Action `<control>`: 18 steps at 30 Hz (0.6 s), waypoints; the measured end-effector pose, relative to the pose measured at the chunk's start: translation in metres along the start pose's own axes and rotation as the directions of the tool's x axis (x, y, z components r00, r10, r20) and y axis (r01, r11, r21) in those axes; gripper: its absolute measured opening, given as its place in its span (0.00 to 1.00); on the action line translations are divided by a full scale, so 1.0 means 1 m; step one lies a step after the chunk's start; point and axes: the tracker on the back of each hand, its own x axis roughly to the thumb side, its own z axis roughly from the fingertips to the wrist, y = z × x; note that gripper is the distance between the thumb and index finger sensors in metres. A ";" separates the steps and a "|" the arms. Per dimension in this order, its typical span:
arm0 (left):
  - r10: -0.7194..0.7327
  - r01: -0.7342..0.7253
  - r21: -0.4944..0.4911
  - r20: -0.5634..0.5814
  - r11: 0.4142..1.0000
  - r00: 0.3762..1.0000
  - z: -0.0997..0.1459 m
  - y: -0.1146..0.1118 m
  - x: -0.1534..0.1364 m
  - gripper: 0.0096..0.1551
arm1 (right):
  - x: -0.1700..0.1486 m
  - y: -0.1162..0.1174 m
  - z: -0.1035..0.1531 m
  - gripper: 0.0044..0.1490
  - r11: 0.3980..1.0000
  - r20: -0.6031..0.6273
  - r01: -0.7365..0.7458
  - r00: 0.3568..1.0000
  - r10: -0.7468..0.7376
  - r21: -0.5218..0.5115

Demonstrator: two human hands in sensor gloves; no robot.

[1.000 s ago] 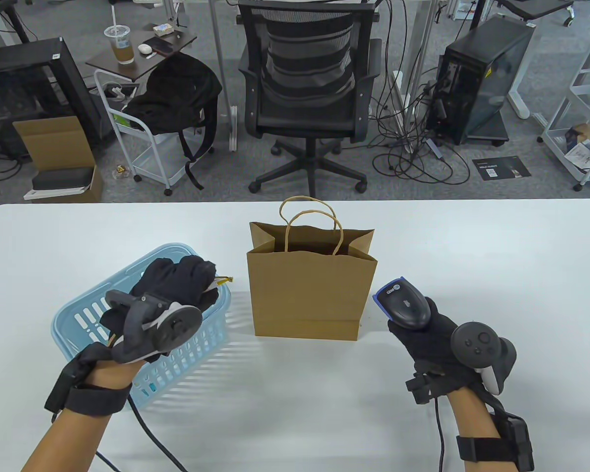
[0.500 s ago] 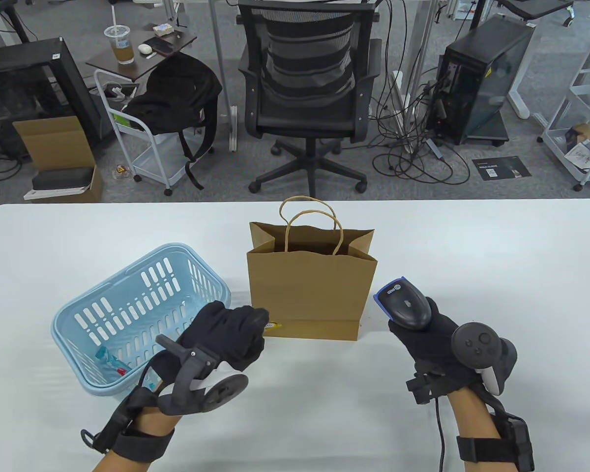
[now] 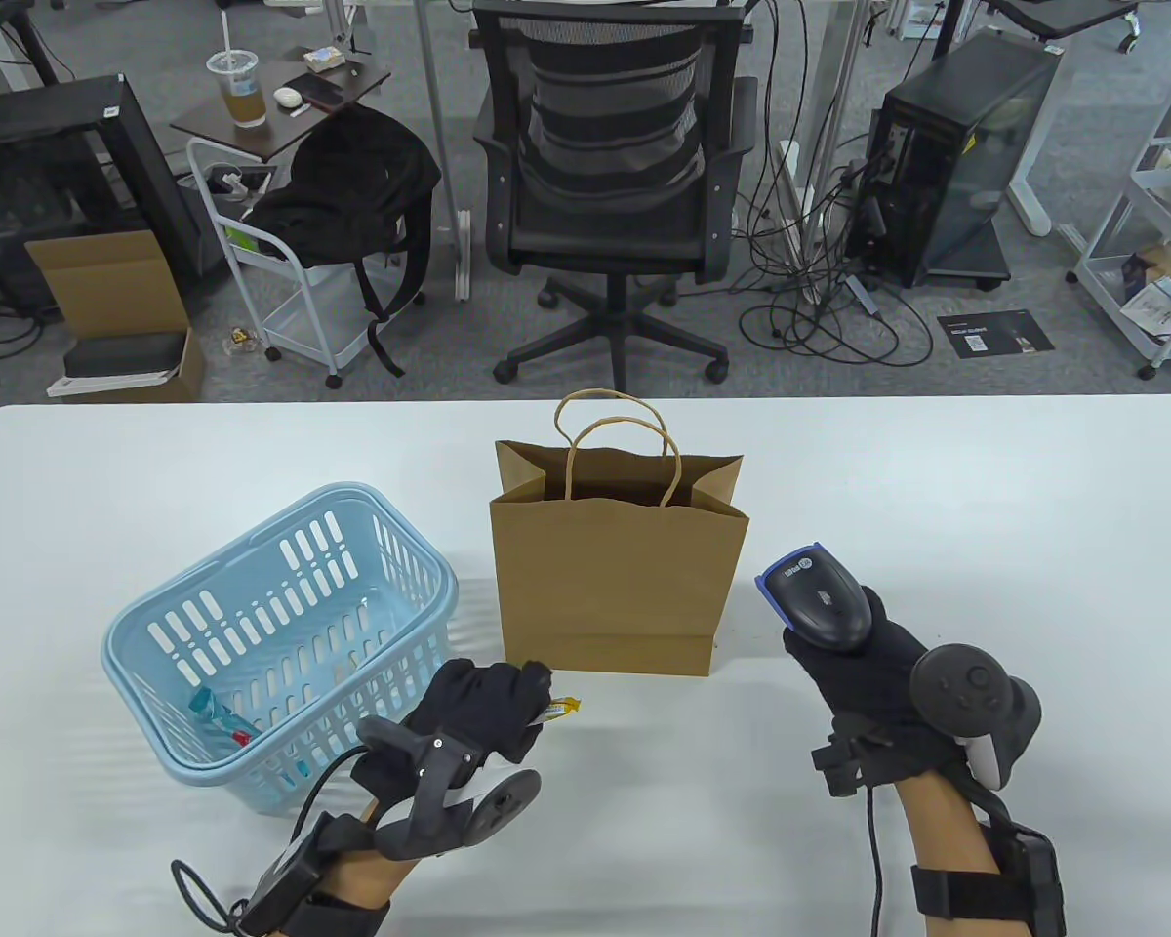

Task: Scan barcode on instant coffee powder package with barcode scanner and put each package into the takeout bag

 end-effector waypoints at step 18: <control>0.108 -0.107 -0.123 0.002 0.987 0.994 0.011 -0.003 -0.015 0.33 | 0.017 -0.008 0.005 0.41 0.996 0.052 0.073 0.996 -0.070 -0.053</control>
